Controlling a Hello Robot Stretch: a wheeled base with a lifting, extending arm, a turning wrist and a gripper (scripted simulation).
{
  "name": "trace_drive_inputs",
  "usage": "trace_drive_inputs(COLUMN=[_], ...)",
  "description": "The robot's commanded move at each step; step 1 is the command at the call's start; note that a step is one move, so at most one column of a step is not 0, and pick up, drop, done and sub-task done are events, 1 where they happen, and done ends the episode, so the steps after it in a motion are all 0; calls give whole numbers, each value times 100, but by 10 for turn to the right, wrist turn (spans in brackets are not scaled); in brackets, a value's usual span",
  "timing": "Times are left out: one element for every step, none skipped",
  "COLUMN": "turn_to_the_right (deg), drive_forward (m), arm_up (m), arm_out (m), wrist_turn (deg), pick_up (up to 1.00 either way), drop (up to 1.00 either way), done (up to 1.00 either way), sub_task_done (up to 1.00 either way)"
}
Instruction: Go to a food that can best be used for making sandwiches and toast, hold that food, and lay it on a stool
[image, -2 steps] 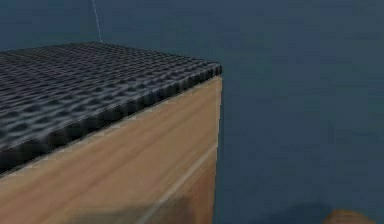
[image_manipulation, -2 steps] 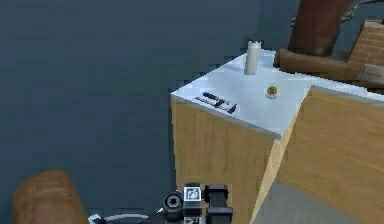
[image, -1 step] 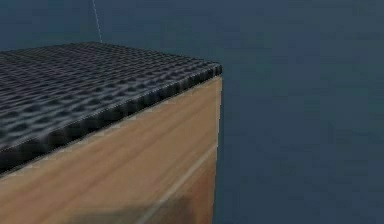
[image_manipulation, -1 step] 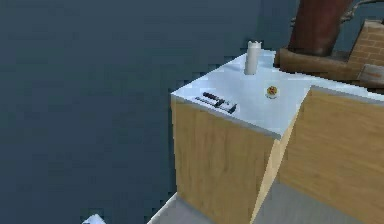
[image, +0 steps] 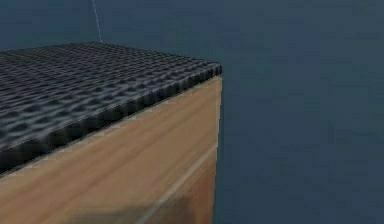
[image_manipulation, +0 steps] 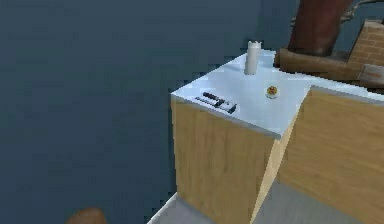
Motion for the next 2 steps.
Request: trace_drive_inputs(turn_to_the_right=[0, 0], drive_forward=[0, 0], arm_up=[10, 0], arm_out=[0, -8], wrist_turn=[0, 0], pick_up=[0, 0], drop=[0, 0], done=[0, 0], sub_task_done=[0, 0])
